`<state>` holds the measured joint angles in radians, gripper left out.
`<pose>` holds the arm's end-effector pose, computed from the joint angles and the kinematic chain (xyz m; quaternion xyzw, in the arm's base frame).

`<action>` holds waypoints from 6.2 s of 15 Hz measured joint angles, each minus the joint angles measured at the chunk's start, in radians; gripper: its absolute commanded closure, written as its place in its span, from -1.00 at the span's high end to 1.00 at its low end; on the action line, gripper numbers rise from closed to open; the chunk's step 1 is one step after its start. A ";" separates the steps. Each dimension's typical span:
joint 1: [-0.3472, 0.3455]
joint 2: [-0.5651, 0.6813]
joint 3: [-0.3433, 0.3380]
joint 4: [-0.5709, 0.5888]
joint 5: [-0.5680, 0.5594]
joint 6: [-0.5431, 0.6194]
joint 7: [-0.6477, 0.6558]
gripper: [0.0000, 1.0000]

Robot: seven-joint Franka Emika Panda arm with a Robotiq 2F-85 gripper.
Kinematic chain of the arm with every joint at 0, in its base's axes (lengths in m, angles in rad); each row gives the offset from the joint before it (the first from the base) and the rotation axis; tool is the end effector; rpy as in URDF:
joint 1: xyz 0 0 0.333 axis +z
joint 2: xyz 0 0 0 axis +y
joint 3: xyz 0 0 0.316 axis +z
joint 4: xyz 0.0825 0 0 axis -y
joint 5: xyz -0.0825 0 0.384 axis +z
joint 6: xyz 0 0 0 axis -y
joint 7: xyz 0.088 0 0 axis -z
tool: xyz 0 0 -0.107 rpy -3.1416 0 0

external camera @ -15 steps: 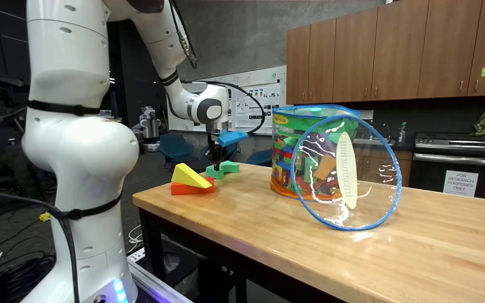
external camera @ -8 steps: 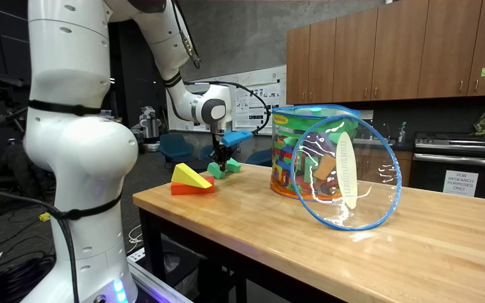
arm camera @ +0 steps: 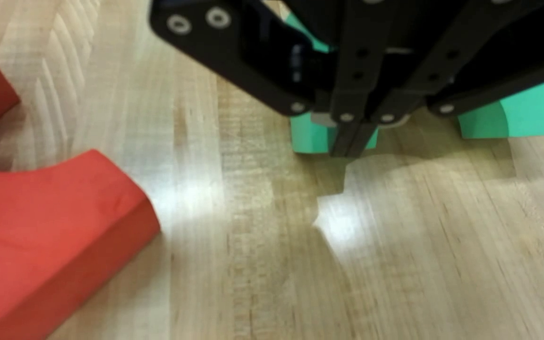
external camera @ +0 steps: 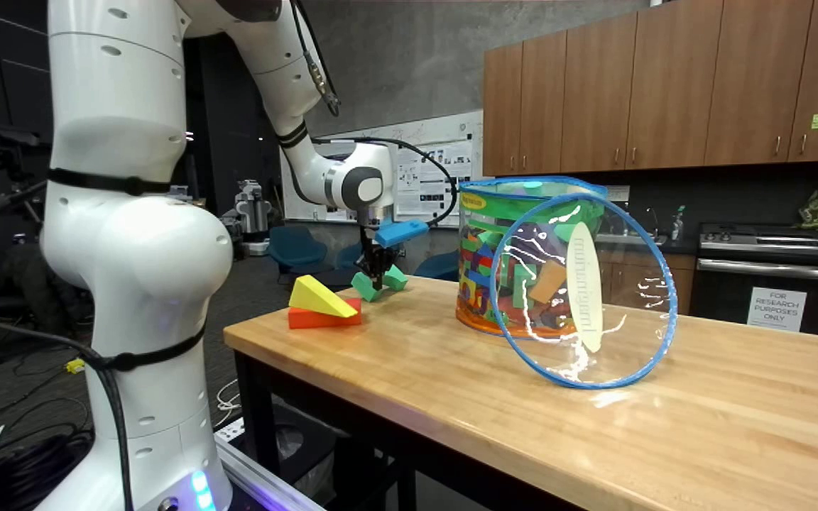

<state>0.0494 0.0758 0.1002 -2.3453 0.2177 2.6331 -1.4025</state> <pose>0.5245 0.0736 0.3214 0.7678 0.6285 0.1240 0.0078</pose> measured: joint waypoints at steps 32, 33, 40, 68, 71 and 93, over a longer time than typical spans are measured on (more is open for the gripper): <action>-0.005 0.039 0.005 -0.042 -0.001 0.061 0.171 -1.00; -0.007 0.039 0.004 -0.036 -0.001 0.061 0.193 -1.00; -0.021 0.026 -0.020 0.026 -0.040 0.033 0.420 -1.00; 0.024 -0.509 -0.221 -0.205 0.029 -0.741 0.361 1.00; 0.042 -0.561 -0.224 -0.262 0.029 -0.775 0.238 1.00; 0.221 -0.567 -0.202 -0.435 0.270 -0.360 -0.165 0.87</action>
<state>0.2699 -0.4911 -0.1014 -2.7800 0.4882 2.2729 -1.5677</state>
